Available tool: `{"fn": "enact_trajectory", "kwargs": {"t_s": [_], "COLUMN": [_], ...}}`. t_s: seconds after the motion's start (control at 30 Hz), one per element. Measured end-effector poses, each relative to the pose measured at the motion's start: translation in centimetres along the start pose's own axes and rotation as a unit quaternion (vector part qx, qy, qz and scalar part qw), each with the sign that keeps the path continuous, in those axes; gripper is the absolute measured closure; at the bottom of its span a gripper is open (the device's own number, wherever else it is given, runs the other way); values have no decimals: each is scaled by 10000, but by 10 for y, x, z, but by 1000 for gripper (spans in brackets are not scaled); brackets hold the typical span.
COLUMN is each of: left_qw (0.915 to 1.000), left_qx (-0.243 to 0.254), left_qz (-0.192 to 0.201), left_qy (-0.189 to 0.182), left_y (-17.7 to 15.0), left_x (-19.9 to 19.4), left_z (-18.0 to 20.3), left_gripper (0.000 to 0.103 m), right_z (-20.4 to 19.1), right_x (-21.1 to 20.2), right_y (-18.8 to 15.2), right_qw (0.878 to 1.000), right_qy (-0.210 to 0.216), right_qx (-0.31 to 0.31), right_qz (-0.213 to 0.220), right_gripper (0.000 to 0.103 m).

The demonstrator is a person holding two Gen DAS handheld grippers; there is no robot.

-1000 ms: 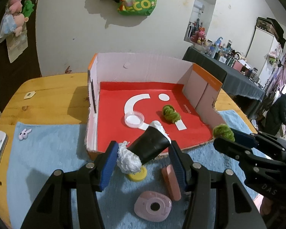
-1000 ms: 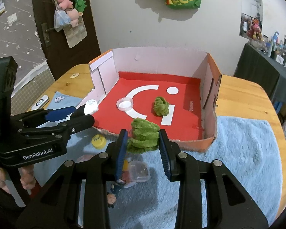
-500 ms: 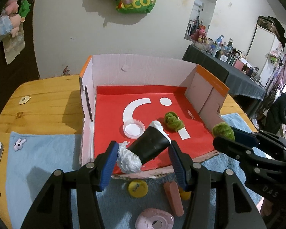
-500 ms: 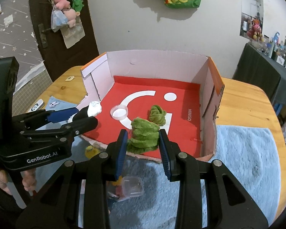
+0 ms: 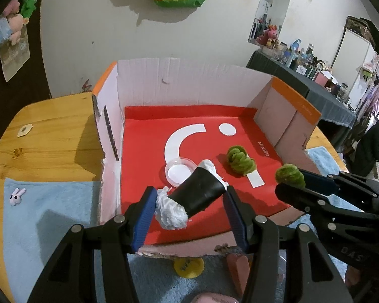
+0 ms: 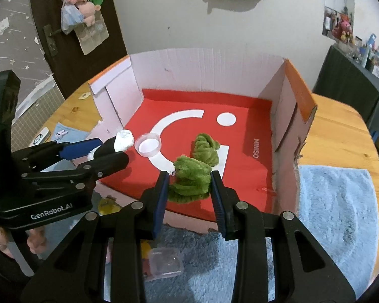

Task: Organize objects
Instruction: 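Carry the green bundle and black-and-white figure into the box with both tools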

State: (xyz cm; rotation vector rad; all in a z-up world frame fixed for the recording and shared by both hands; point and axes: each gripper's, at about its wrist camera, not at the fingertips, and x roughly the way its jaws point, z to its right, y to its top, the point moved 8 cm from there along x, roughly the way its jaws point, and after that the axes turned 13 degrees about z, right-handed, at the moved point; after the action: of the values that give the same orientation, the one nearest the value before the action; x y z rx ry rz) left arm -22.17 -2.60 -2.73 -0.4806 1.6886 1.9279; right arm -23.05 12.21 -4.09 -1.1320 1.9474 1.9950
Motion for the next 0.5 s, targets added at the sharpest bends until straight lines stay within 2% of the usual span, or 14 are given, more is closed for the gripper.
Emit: {"fn": "enact_trajectory", "kwargs": {"t_s": [0.5], "left_qw": [9984], "left_qx": [248], "left_qz": [-501], "left_qy": [7], "left_y": [-15], "left_x": [25], "left_z": [3], "left_gripper": [46], "right_z": [3], "right_x": [27], "right_y": [-10], "right_qw": [9990], "right_qy": [-24], "right_qx": [-100], "right_qz": [-440], "right_gripper": [72]}}
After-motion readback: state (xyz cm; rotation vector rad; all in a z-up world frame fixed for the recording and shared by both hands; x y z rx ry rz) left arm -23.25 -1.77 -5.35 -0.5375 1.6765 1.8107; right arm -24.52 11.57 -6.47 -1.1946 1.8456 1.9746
